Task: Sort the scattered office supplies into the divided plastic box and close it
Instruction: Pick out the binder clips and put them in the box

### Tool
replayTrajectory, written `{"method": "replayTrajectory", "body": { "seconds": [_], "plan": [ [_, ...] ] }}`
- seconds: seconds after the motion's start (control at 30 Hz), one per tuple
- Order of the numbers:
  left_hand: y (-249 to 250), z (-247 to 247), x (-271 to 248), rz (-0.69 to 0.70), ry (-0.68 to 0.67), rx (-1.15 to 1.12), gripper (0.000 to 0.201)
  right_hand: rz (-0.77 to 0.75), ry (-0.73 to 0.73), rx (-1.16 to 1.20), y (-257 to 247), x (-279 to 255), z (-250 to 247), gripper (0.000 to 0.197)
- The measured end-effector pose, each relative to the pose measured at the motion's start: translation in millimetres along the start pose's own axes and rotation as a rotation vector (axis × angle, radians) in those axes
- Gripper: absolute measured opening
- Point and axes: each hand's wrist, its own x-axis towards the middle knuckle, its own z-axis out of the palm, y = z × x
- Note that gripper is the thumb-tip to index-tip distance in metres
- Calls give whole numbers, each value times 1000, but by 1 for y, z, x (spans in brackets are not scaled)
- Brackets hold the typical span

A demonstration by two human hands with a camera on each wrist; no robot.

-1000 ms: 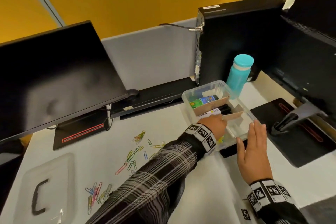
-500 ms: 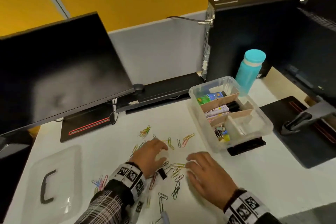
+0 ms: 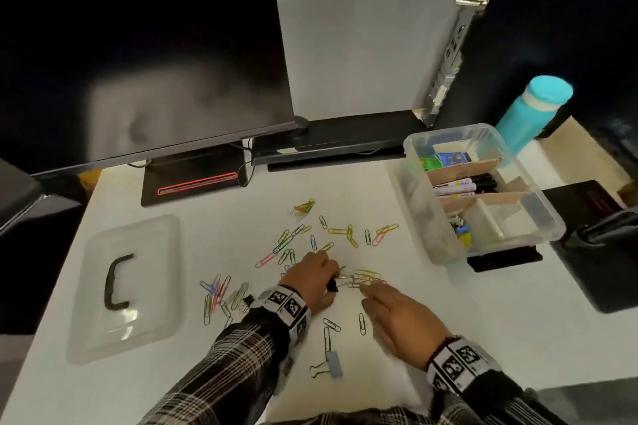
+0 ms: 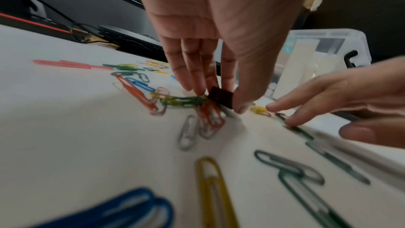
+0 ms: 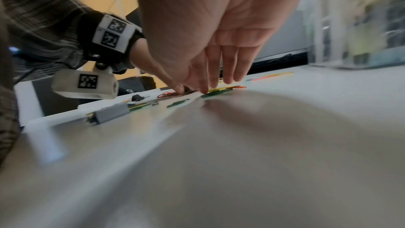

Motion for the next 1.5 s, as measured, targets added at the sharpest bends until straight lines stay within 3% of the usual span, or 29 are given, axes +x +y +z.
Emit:
{"method": "replayTrajectory", "body": {
  "seconds": [0.1,0.2,0.37,0.43,0.57,0.93,1.13,1.27,1.43,1.5],
  "plan": [
    [-12,-6,-7,-31,97,-235,37,57,42,-21,-4,1,-12,37],
    [-31,-17,-21,-110,183,-549,36,-16,45,36,-25,5,-14,29],
    [-57,-38,-45,-205,245,-835,35,-197,-209,108,-68,13,-7,39],
    [-67,-43,-55,-219,260,-879,36,-230,-231,76,-73,14,2,34],
    [-89,-43,-76,-265,271,-855,35,-137,-166,69,-69,17,19,37],
    [-140,-36,-124,-420,300,-817,22,415,-25,291,-58,36,8,54],
    [-143,-25,-136,-488,267,-962,18,471,6,360,-60,43,2,48],
    [-131,-10,-132,-401,126,-737,18,506,64,491,-60,46,3,51],
    [-115,2,-123,-362,158,-599,13,612,128,709,-63,57,2,43],
    [-112,4,-120,-356,163,-545,26,618,159,722,-65,61,-3,38]
  ]
}}
